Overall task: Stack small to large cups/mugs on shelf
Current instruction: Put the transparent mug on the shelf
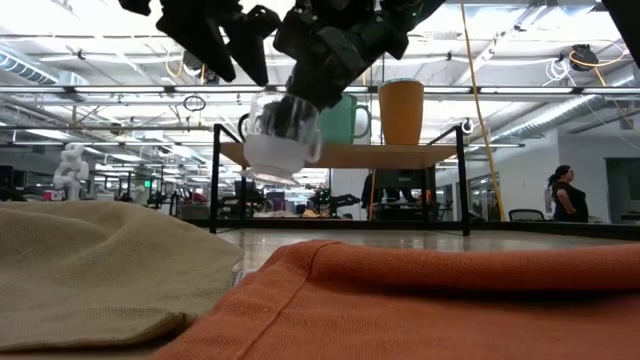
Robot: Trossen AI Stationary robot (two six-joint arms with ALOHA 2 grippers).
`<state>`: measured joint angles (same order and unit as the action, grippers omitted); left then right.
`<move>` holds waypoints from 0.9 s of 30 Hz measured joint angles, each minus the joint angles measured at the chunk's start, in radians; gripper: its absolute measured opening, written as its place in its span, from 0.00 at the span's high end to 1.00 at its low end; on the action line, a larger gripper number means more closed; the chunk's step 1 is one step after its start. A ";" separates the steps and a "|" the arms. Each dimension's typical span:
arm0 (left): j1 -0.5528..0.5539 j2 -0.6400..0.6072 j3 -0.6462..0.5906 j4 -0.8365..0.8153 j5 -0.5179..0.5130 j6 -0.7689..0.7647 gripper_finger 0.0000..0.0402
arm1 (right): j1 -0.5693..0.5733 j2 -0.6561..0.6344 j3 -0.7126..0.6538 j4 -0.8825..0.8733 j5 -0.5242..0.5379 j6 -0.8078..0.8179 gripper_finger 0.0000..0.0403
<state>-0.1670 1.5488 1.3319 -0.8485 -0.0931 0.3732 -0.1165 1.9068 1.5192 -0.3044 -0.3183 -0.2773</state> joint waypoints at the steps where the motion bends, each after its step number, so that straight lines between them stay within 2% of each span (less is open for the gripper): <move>1: 0.005 0.004 0.000 -0.001 0.000 0.011 0.37 | 0.000 0.000 0.000 -0.008 0.000 0.000 1.00; 18: 0.001 0.029 0.000 -0.023 0.010 0.017 0.37 | -0.041 0.002 -0.002 -0.040 -0.001 -0.033 1.00; 27: 0.001 0.029 0.000 -0.020 -0.006 0.013 0.37 | -0.040 -0.035 -0.002 -0.156 0.000 -0.028 1.00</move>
<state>-0.1658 1.5776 1.3323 -0.8689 -0.0993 0.3858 -0.1562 1.8717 1.5177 -0.4601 -0.3183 -0.3058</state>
